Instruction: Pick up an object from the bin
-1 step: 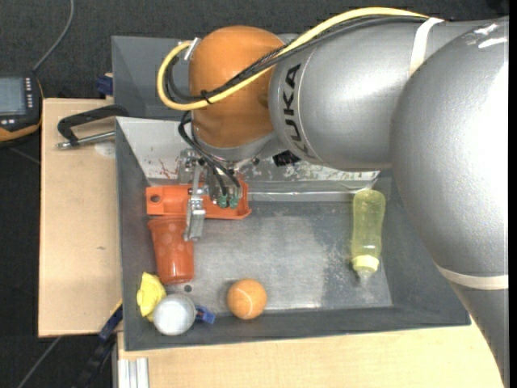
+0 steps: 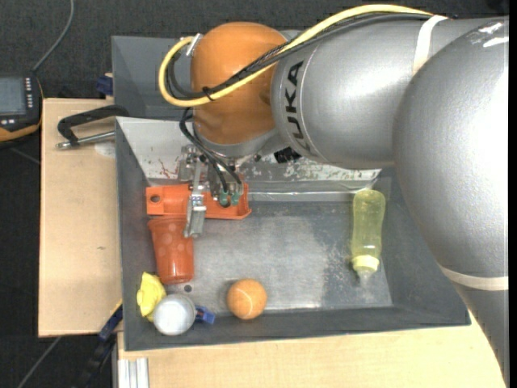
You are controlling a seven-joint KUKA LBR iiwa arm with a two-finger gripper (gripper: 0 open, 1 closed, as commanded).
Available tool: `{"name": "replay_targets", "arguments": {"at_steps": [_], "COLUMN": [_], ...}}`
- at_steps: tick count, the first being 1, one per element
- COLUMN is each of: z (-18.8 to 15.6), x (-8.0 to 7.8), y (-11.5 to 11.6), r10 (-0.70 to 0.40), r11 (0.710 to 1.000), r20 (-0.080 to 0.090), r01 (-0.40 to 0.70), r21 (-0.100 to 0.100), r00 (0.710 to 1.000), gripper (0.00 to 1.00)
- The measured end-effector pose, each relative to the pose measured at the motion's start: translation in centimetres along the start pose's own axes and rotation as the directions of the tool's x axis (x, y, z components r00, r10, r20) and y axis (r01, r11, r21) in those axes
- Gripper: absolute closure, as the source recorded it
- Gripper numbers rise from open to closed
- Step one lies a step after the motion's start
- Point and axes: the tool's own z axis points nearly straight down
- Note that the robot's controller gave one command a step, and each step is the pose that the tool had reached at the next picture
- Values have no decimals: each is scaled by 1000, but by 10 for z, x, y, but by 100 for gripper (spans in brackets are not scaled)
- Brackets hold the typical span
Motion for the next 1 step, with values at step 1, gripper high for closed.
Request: {"name": "replay_targets", "arguments": {"at_steps": [1], "z": [12], "x": [28], "y": [-12], "r10": [-6], "r11": [1000], "r20": [-5], "r01": [6], "r21": [0], "r00": [1000], "gripper": [0]}}
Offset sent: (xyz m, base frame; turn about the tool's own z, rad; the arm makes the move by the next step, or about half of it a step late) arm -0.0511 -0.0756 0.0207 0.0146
